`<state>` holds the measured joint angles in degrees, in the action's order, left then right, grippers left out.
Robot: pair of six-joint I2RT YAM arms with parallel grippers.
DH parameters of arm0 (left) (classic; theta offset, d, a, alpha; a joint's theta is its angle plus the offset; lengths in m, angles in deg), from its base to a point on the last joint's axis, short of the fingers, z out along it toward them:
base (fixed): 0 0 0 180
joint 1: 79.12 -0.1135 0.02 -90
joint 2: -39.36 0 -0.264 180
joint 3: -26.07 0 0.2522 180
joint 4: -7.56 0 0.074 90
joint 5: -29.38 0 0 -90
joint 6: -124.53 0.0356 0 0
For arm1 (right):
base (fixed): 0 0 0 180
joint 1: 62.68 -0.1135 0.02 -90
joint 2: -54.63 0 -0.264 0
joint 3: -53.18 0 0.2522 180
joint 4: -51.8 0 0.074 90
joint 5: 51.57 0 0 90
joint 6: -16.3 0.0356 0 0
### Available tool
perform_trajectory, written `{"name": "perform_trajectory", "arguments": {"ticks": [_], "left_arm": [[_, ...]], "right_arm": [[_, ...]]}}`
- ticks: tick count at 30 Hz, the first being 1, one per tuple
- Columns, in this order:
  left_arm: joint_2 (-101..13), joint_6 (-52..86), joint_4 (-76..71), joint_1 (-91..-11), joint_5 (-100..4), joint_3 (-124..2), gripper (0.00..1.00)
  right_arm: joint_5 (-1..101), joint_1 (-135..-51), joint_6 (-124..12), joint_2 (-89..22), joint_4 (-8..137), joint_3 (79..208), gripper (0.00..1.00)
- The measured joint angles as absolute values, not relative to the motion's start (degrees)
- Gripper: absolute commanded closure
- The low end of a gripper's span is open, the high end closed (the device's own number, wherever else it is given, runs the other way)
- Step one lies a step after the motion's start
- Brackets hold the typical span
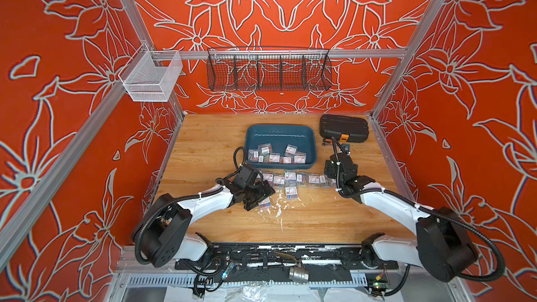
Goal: Take the paper clips out of the storage box
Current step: Place the boxed paper clips at the center of the board.
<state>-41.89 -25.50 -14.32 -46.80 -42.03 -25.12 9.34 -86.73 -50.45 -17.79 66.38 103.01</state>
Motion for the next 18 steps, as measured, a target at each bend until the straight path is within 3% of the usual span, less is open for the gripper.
{"name": "perform_trajectory", "arguments": {"ticks": [18], "left_arm": [[-52.3, -28.5, -5.4, -44.2, -41.0, -32.0, 0.06]], "right_arm": [[9.4, -86.7, -50.5, -18.4, 66.6, 103.9, 0.17]]}}
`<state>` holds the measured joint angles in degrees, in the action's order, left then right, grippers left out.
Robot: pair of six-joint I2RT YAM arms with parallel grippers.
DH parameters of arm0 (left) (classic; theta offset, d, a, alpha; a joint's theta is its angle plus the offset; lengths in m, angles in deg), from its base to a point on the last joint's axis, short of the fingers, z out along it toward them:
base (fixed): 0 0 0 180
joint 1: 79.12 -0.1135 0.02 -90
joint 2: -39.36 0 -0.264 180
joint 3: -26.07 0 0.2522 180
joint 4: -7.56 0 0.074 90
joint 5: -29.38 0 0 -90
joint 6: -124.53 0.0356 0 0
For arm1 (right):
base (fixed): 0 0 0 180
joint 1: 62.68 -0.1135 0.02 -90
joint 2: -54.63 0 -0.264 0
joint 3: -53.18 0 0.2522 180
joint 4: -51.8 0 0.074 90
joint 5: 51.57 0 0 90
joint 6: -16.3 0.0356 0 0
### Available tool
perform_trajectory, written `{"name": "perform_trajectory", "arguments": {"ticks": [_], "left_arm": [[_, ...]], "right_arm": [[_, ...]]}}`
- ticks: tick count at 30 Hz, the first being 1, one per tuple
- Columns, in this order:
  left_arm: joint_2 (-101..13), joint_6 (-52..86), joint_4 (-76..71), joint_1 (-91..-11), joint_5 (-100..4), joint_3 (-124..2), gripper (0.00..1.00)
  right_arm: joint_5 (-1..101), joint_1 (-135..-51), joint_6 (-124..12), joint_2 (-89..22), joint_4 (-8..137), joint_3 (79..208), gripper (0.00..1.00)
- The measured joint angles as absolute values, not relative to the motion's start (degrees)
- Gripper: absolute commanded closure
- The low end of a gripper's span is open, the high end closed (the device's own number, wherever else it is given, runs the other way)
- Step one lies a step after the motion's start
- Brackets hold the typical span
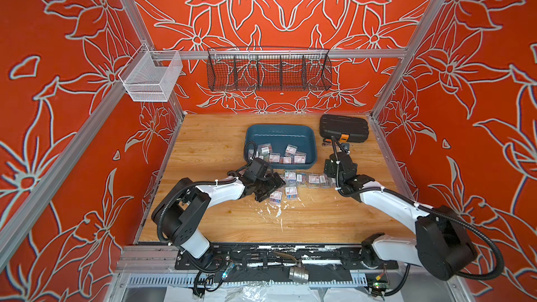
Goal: Take the paper clips out of the storage box
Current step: Place the boxed paper clips at the center of the board.
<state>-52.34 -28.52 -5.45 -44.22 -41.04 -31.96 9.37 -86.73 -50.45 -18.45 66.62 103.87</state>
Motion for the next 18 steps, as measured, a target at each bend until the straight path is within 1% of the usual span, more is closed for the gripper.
{"name": "perform_trajectory", "arguments": {"ticks": [11, 18], "left_arm": [[-52.7, -30.3, -3.9, -42.4, -42.1, -32.2, 0.05], [-45.0, -31.8, -8.5, -40.9, -47.5, -26.6, 0.04]], "right_arm": [[10.0, -86.7, -50.5, -20.4, 66.7, 106.1, 0.18], [10.3, -86.7, -50.5, -20.8, 67.0, 106.4, 0.18]]}}
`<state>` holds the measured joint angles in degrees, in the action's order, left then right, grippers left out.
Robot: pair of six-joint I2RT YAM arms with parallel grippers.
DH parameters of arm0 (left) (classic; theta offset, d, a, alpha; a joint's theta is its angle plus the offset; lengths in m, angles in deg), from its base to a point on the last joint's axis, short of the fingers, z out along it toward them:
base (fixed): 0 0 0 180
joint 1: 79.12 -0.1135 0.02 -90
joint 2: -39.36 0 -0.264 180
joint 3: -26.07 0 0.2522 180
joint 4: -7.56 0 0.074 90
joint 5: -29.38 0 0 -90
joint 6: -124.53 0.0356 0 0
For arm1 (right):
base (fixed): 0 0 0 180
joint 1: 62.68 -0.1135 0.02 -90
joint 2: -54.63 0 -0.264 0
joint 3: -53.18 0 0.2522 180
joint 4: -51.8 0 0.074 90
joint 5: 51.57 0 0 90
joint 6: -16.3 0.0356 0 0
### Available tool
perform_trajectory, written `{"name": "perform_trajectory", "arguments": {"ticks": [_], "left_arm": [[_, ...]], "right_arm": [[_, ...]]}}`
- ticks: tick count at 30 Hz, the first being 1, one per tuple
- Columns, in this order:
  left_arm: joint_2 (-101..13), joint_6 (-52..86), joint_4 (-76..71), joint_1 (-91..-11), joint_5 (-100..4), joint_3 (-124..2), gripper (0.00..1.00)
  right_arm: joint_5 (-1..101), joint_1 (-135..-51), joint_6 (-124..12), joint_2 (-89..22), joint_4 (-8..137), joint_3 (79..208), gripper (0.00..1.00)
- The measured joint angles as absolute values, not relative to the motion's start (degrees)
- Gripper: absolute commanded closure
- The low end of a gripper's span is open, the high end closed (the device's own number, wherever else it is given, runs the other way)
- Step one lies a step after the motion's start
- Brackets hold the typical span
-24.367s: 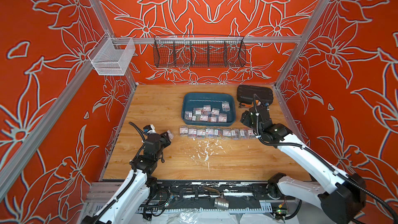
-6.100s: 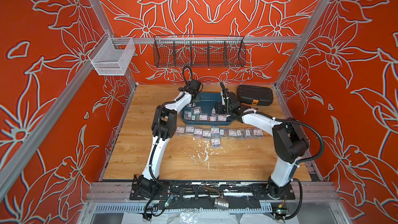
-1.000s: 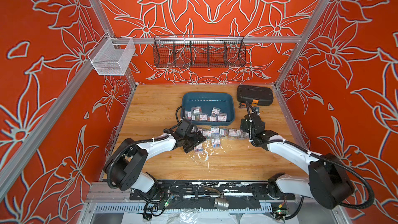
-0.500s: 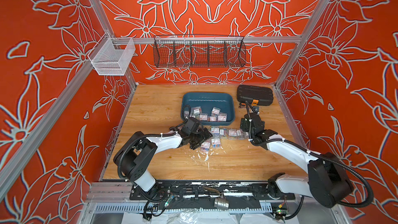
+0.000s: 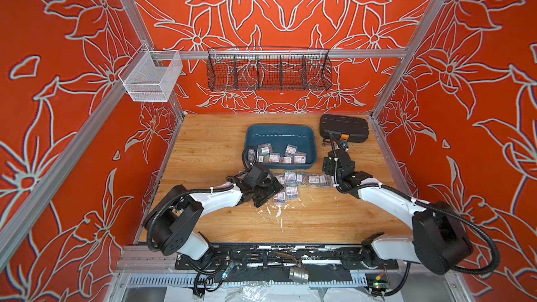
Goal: Take the paper clips out of the storage box
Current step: Place the boxed paper clips at the center of the board.
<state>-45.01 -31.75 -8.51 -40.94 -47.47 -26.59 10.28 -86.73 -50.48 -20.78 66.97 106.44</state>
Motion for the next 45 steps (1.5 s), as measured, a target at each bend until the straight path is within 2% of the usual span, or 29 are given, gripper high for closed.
{"name": "perform_trajectory", "arguments": {"ticks": [8, 13, 22, 33, 38, 45], "left_arm": [[-41.5, -34.3, -5.0, -37.2, -48.1, -22.2, 0.04], [-41.5, -35.9, -2.8, -34.5, -47.8, -21.6, 0.04], [-42.6, -36.3, 0.2, -34.4, -47.9, -21.6, 0.04], [-47.3, -36.3, 3.4, -34.4, -46.8, -24.5, 0.04], [-45.9, -35.8, -1.1, -34.4, -48.1, -25.2, 0.04], [-31.0, -30.5, -19.3, -34.4, -57.5, -30.1, 0.0]], "right_arm": [[10.8, -86.7, -50.4, -20.8, 67.4, 106.5, 0.2], [15.6, -86.7, -49.4, -19.9, 68.1, 106.5, 0.22], [23.6, -86.7, -47.7, -16.5, 67.8, 106.5, 0.26], [30.5, -86.9, -46.2, -18.5, 68.3, 108.1, 0.3], [32.1, -87.9, -44.7, -20.0, 70.8, 112.3, 0.31], [32.0, -91.9, -42.3, -26.7, 77.8, 125.8, 0.37]]}}
